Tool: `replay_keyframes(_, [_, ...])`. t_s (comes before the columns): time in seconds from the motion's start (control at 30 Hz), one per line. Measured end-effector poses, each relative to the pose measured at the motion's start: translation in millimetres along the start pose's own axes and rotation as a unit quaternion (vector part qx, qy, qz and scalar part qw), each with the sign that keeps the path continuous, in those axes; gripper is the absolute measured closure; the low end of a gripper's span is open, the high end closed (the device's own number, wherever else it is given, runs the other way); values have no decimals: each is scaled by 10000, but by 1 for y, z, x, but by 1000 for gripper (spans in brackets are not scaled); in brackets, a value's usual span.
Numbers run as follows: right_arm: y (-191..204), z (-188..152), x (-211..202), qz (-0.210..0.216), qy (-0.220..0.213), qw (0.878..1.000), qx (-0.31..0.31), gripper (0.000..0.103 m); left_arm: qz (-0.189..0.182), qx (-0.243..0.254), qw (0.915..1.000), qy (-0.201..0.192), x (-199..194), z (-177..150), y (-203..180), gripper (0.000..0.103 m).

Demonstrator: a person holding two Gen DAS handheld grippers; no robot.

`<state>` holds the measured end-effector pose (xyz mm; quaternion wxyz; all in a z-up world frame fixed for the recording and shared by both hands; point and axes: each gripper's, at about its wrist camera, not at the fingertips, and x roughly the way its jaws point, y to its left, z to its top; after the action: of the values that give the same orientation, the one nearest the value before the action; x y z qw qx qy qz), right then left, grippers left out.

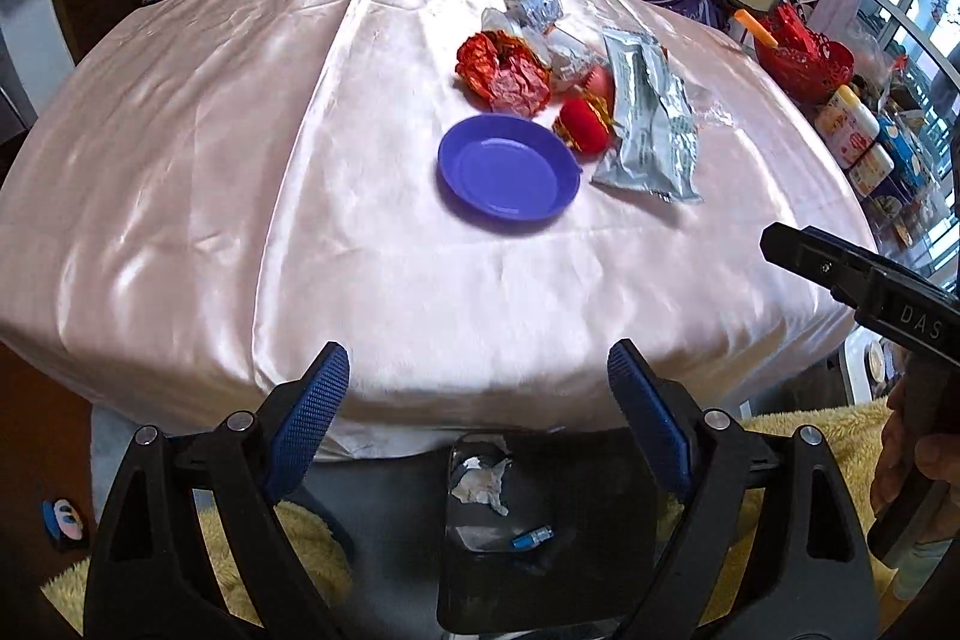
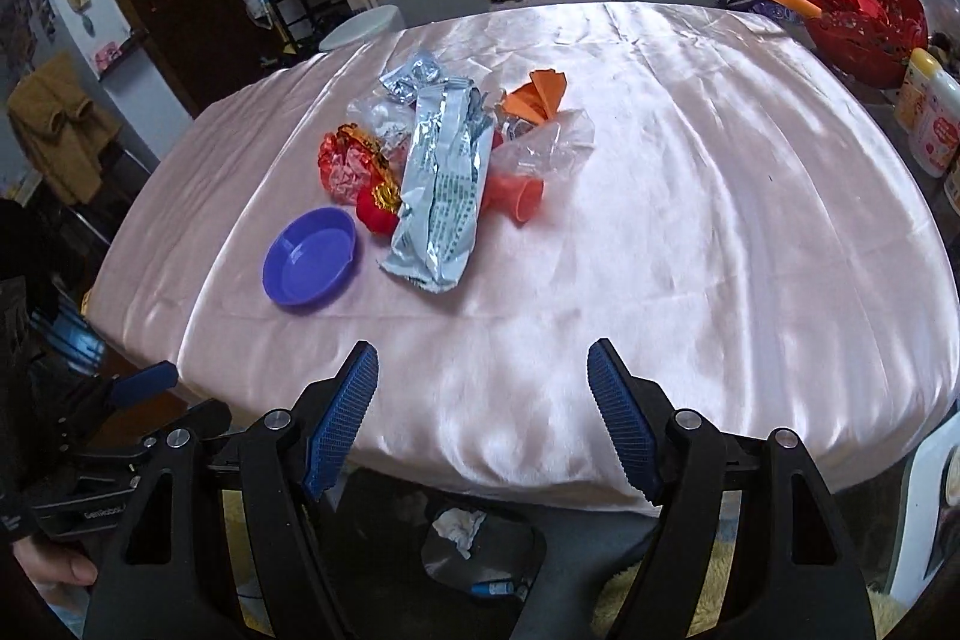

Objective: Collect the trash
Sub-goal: 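Grasp the purple plate with the left tool while the right tool grasps the silver foil packet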

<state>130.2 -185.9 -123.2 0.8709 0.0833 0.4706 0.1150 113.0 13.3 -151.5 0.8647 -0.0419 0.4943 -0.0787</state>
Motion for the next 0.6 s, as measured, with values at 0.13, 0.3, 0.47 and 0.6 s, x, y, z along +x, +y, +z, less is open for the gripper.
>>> replay_keyframes(0.13, [4,16,16,66,51,10000,-46,30,91,-40,9999,-85,6,21,4,21])
replay_keyframes(0.3, [10,31,37,152,130,9998,-81,36,169,-12,9998,-87,18,42,6,29])
replay_keyframes(0.47, [14,39,53,228,190,9995,-50,37,195,-83,9998,7,38,55,13,45])
replay_keyframes(0.6, [13,41,64,280,244,9993,1,37,117,-136,9998,125,53,60,16,57])
